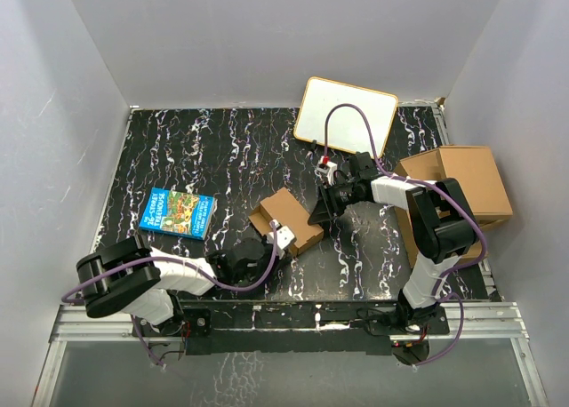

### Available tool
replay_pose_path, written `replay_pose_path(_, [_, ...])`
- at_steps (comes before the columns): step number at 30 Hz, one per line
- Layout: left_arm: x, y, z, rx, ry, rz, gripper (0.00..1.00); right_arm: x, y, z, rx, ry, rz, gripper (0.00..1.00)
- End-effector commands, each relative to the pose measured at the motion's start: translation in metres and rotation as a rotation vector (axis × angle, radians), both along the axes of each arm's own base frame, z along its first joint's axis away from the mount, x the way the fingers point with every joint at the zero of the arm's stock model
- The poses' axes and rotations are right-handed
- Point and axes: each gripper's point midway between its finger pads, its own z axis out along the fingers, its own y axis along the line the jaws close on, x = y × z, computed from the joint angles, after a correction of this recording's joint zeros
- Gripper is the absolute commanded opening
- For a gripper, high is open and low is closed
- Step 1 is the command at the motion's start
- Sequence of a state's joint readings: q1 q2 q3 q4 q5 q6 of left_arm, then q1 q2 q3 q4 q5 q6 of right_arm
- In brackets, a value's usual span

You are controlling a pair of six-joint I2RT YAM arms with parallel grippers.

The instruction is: Fold the paper box

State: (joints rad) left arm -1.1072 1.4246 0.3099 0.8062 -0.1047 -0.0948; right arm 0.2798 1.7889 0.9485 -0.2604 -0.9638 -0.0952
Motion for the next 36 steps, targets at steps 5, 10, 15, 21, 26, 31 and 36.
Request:
replay_pose_path(5, [0.009,-0.013,0.027,-0.034,-0.005,0.010,0.00,0.014,-0.008,-0.021,-0.095,-0.051,-0.022,0.40])
replay_pose_path(10, [0.013,-0.015,0.029,0.001,0.012,0.032,0.00,0.013,-0.006,-0.020,-0.088,-0.052,-0.014,0.41])
replay_pose_path(15, [0.018,-0.017,0.034,0.023,0.029,0.061,0.00,0.013,-0.006,-0.019,-0.087,-0.052,-0.013,0.41])
replay_pose_path(21, [0.021,-0.020,0.037,0.049,0.061,0.081,0.09,0.013,-0.006,-0.021,-0.092,-0.054,-0.014,0.41])
replay_pose_path(26, [0.018,-0.018,0.057,0.012,0.101,0.109,0.37,0.013,-0.006,-0.021,-0.094,-0.054,-0.014,0.42])
replay_pose_path(31, [0.013,-0.007,0.080,-0.036,0.176,0.176,0.58,0.014,-0.006,-0.021,-0.094,-0.056,-0.012,0.42])
replay_pose_path(36, [0.027,0.015,0.118,-0.227,0.288,0.334,0.82,0.013,-0.007,-0.022,-0.094,-0.053,-0.010,0.42])
